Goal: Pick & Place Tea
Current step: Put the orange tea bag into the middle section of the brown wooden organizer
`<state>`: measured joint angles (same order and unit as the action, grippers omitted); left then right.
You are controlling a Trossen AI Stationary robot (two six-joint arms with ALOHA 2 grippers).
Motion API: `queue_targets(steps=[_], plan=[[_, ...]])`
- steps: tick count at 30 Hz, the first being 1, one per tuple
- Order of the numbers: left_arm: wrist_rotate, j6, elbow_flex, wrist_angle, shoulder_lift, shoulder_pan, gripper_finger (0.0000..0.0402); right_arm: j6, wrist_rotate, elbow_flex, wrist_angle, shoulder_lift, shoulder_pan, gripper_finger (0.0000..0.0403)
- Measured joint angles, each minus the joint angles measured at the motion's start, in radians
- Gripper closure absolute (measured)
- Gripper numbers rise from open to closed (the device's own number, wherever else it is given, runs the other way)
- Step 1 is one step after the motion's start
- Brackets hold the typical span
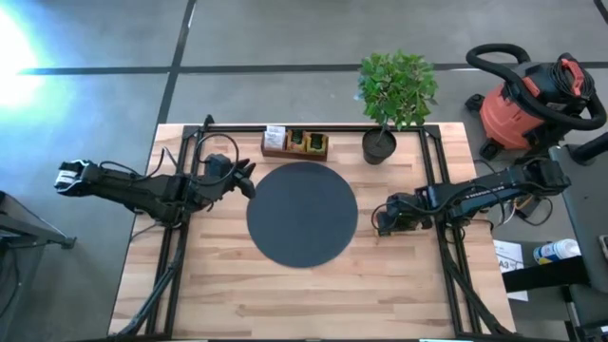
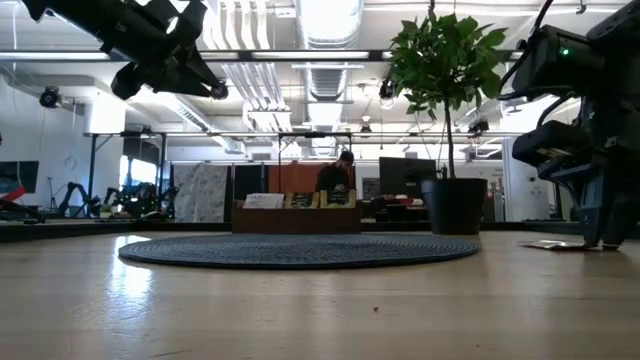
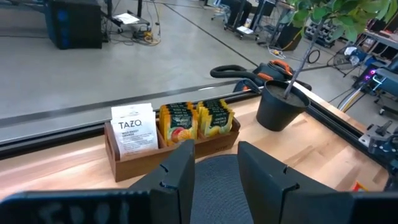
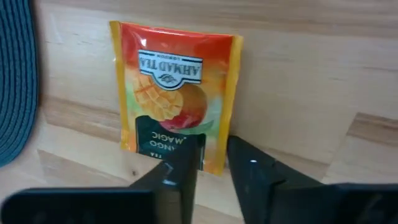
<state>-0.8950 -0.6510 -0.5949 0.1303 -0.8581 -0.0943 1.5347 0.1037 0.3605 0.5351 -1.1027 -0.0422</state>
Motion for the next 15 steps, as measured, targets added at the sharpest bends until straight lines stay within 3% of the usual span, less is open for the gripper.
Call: queue_targets(steps=[7,15], plan=[[0.019,-0.001,0.0,-0.004,0.0,0.008,0.0284,-0.033,-0.07,0.006,-0.003,-0.004,0.0,0.0387],[0.02,-0.002,0.001,-0.007,0.0,0.008,0.0284,-0.084,-0.22,0.04,-0.001,-0.008,0.004,0.0395]])
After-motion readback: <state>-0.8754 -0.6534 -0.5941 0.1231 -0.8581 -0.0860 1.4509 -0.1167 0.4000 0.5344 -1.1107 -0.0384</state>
